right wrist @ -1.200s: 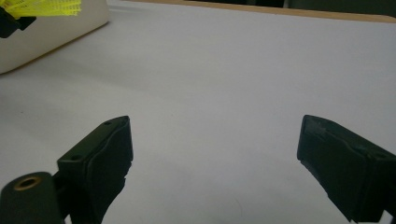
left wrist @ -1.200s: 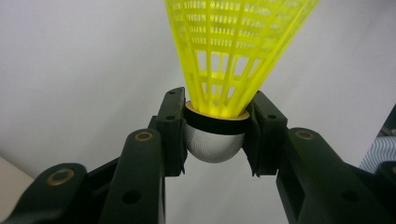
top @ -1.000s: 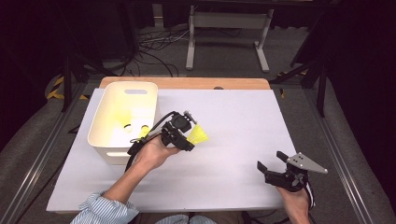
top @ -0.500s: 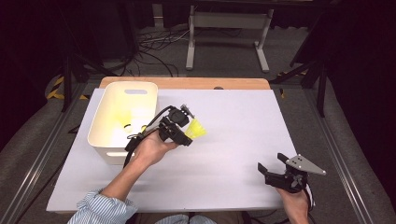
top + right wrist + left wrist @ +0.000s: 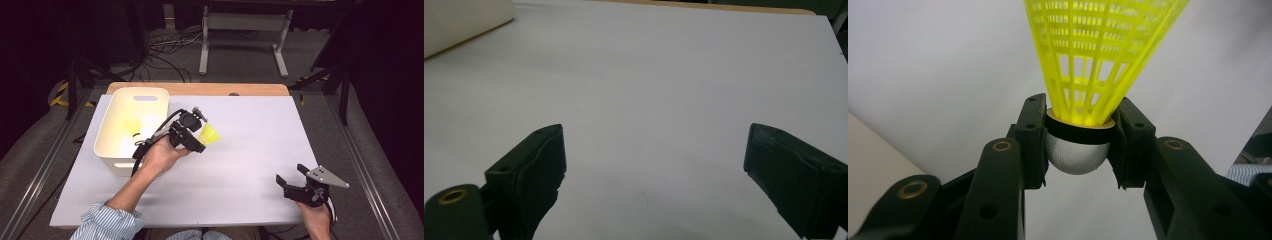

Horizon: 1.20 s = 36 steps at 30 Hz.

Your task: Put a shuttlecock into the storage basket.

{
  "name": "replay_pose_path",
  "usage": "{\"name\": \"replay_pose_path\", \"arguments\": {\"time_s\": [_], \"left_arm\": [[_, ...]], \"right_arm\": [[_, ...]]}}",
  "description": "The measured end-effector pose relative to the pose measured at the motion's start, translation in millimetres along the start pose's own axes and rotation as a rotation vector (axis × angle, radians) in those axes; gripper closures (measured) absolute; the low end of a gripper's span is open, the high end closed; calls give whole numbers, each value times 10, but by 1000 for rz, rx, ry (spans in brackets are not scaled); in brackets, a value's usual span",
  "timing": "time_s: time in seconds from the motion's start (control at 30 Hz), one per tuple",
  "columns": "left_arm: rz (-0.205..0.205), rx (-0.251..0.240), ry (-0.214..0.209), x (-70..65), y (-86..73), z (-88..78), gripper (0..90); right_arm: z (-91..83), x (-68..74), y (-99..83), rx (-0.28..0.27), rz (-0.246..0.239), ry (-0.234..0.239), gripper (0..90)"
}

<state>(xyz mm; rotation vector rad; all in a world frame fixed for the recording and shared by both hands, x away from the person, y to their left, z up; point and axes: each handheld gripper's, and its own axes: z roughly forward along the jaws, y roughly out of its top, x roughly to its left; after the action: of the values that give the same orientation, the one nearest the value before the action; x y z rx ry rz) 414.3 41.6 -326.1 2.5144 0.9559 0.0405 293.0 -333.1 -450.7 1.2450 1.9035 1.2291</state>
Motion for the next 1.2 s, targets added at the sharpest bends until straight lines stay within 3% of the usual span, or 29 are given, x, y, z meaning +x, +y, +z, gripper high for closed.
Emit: {"name": "replay_pose_path", "arguments": {"time_s": [1.2], "left_arm": [[-24, 17, 19, 72, 40, -212, 640]], "right_arm": [[28, 3, -13, 27, -11, 5, 110]]}}
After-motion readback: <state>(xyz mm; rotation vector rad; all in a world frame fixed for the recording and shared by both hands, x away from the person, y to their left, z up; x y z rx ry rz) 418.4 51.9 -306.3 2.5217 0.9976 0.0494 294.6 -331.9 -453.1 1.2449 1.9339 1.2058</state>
